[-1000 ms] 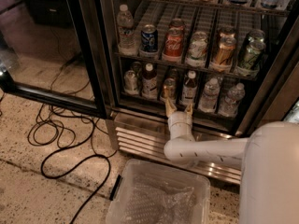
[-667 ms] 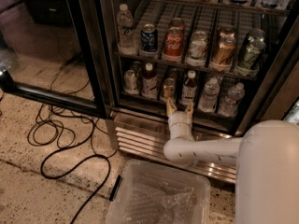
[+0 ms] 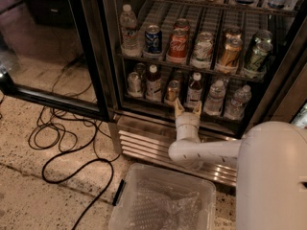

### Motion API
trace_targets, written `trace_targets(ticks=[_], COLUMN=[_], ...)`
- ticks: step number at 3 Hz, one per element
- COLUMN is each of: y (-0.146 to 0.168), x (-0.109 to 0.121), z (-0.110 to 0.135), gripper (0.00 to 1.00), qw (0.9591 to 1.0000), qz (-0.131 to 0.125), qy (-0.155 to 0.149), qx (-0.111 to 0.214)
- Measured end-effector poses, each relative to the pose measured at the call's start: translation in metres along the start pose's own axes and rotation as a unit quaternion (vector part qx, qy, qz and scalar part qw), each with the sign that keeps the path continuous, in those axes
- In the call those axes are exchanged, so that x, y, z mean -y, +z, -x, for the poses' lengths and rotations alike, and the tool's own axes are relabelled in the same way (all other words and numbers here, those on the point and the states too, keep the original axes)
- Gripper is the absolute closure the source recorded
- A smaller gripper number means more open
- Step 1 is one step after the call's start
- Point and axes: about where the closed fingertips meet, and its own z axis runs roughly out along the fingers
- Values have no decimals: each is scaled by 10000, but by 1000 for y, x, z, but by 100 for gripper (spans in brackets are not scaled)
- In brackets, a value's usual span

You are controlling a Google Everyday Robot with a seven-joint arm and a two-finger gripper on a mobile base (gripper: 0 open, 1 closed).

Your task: Pick blue plastic bottle from bottom shelf of fridge

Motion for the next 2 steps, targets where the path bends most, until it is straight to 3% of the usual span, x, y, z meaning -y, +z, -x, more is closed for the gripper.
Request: trace_targets(ticks=[1,2], y=[8,42], x=[2,12], z=[10,14], gripper=[36,42], qw=[9998,9992], qz=[-85,-248], qy=[-114,-249], qx=[155,202])
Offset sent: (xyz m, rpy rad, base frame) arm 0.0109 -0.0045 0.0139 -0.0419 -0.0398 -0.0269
